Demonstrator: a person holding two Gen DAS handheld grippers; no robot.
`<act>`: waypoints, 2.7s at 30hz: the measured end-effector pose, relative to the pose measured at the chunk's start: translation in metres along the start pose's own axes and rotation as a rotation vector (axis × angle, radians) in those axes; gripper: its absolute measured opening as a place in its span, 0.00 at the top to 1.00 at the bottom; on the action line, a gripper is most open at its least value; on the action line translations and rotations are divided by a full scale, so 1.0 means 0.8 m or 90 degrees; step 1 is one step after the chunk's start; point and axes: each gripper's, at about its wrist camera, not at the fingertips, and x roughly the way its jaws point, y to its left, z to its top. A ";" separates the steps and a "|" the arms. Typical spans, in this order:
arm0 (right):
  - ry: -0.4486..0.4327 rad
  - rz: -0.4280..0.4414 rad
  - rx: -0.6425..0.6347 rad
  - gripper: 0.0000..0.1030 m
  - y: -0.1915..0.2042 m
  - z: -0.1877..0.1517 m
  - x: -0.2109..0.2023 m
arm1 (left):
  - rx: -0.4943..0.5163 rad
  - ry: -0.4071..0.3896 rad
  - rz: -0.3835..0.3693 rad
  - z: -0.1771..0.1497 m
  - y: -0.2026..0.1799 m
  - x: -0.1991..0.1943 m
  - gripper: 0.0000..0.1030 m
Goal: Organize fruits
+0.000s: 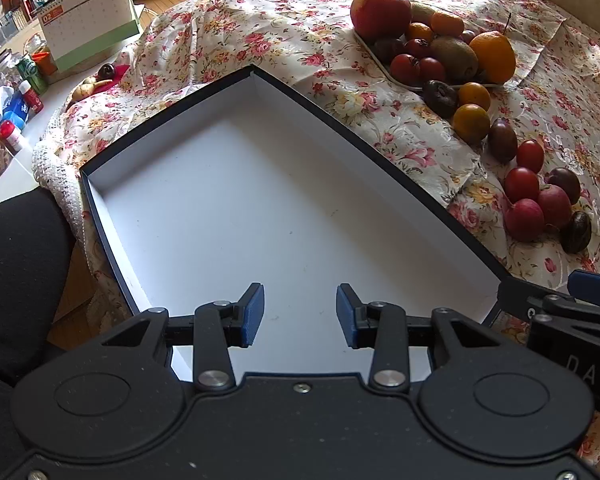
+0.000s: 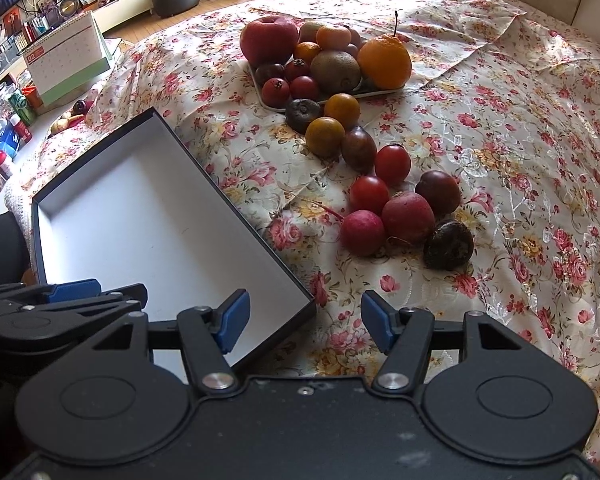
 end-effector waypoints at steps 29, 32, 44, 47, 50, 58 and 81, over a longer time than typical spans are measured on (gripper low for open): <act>0.040 -0.039 0.145 0.44 -0.153 0.062 -0.006 | 0.009 0.013 -0.006 0.001 -0.003 0.004 0.54; 0.051 -0.010 0.163 0.44 -0.157 0.058 0.010 | 0.011 0.014 -0.006 0.001 -0.004 0.004 0.54; 0.053 -0.030 0.154 0.44 -0.149 0.045 0.068 | 0.013 0.009 -0.016 0.001 -0.004 0.001 0.54; 0.053 -0.019 0.161 0.44 -0.157 0.043 0.079 | 0.019 0.006 -0.027 0.003 -0.006 -0.003 0.54; 0.052 -0.004 0.180 0.47 -0.167 0.042 0.085 | 0.032 -0.007 -0.024 0.007 -0.015 -0.011 0.54; 0.044 0.003 0.148 0.57 -0.171 0.044 0.080 | 0.101 0.020 -0.101 0.023 -0.075 -0.020 0.54; -0.014 0.009 0.216 0.57 -0.241 0.043 0.044 | 0.118 0.085 -0.136 0.082 -0.202 0.058 0.54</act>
